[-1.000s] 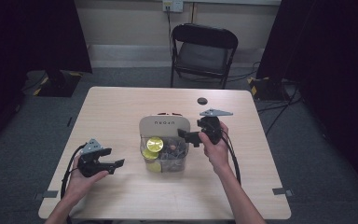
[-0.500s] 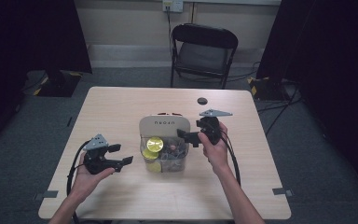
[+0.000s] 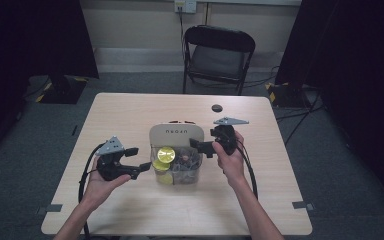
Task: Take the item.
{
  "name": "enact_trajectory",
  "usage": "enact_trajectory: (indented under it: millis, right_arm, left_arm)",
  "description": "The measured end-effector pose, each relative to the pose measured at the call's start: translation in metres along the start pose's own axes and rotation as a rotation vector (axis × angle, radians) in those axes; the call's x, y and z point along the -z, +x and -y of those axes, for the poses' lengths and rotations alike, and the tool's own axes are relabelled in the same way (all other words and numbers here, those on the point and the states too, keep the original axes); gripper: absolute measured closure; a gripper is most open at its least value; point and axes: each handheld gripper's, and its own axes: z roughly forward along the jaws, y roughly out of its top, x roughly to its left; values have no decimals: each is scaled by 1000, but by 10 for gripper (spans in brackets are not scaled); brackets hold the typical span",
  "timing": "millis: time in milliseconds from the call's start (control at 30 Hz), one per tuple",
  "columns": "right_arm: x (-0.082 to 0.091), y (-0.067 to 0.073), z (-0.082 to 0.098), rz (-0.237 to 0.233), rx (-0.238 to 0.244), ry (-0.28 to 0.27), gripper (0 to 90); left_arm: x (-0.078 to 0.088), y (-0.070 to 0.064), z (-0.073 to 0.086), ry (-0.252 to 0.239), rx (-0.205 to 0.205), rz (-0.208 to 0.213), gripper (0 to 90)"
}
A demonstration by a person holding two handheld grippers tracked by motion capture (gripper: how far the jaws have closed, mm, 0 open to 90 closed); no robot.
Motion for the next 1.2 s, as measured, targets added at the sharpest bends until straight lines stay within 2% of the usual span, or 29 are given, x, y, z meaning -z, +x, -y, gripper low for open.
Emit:
enact_trajectory:
  millis: [100,267,500,633,667,767,933,1200]
  right_arm:
    - [0,0,0,5,5,-1,23]
    - [1,0,0,8,8,-2,23]
    - [1,0,0,5,7,-2,22]
    - [0,0,0,5,6,-2,21]
    - [0,0,0,4,7,-2,21]
    - [0,0,0,3,7,-2,21]
    - [0,0,0,4,8,-3,19]
    - [-3,0,3,2,3,5,10]
  left_arm:
    - [-3,-3,-8,2,-13,22,252]
    - [-7,-6,-17,-19,-11,44,278]
    - [-23,-9,-31,-14,-30,78,306]
    - [-32,-11,-32,3,-55,78,315]
    - [-34,-11,-31,15,-52,78,314]
    - [-39,-10,-29,8,-39,83,307]
    - [-43,-12,-25,41,-48,81,302]
    - [-49,-11,-21,55,-48,79,338]
